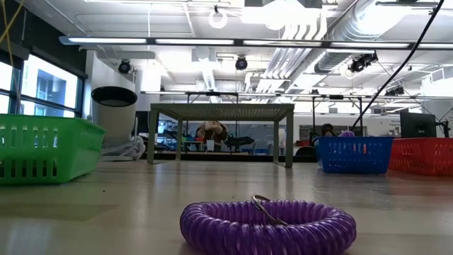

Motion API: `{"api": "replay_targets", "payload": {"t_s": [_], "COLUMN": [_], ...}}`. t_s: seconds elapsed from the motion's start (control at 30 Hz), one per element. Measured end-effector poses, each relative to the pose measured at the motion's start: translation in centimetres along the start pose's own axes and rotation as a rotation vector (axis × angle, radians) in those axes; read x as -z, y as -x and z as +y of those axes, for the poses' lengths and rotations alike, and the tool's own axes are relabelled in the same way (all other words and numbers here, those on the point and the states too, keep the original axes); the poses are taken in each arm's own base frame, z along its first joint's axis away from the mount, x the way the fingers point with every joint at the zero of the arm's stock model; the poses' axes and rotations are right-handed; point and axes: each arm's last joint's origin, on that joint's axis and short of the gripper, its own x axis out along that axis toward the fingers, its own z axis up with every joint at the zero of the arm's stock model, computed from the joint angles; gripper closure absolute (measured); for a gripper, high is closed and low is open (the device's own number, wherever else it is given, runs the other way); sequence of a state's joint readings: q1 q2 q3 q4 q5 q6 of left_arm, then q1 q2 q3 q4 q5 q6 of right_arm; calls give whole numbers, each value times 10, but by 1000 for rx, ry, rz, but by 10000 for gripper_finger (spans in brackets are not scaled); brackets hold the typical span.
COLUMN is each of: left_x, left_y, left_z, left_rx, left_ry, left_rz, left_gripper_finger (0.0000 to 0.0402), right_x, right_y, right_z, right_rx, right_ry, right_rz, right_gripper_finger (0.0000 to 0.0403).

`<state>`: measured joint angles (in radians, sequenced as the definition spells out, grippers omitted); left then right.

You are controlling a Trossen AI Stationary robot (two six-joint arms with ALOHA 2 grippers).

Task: Pick & Place Office Desk Supplies
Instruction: Put the orange rubber band into the red bin

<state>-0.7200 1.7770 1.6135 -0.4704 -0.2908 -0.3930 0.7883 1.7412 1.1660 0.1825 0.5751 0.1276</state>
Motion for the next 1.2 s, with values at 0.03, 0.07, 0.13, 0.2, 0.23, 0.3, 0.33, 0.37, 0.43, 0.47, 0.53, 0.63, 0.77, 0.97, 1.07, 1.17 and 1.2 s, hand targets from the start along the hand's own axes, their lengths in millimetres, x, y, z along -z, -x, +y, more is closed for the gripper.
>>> {"api": "replay_targets", "payload": {"t_s": [0.03,0.07,0.13,0.2,0.23,0.3,0.33,0.37,0.43,0.47,0.53,0.63,0.77,0.97,1.07,1.17,1.2], "left_x": [-4,-7,-11,-14,-14,-15,-16,-16,-17,-18,-18,-19,-20,-21,-21,-21,-21], "left_y": [-3,-6,-10,-13,-14,-15,-15,-16,-16,-16,-17,-17,-18,-18,-18,-18,-18], "left_z": [2,5,9,13,15,19,21,23,25,25,26,29,32,34,34,34,34], "left_rx": [17,26,44,48,45,47,45,43,42,40,38,35,29,24,24,24,24], "left_ry": [-7,-15,-18,-9,-9,-5,-2,1,-4,-11,-20,-17,-17,-16,-24,-25,-25], "left_rz": [-27,-43,-66,-83,-75,-71,-71,-71,-75,-76,-78,-78,-82,-85,-85,-85,-85], "left_gripper_finger": [401,401,401,401,401,401,401,401,401,401,401,401,401,401,401,401,401], "right_x": [0,0,0,-1,-2,-3,-3,-3,-3,-4,-4,-6,-7,-9,-11,-11,-11], "right_y": [0,-1,-2,-3,-5,-7,-8,-10,-13,-14,-16,-19,-21,-23,-23,-23,-23], "right_z": [-1,-3,-6,-9,-10,-13,-16,-18,-22,-24,-27,-30,-35,-37,-36,-36,-36], "right_rx": [27,54,89,104,100,88,83,76,50,24,-25,-48,-34,-148,-172,-172,-172], "right_ry": [2,4,3,-1,6,7,5,3,-2,-5,-10,-20,7,27,30,31,31], "right_rz": [0,1,-1,-11,-14,-14,-12,-10,-5,-1,4,-5,-11,-28,-42,-44,-44], "right_gripper_finger": [182,182,182,182,182,182,182,182,182,182,182,182,182,182,187,205,214]}}
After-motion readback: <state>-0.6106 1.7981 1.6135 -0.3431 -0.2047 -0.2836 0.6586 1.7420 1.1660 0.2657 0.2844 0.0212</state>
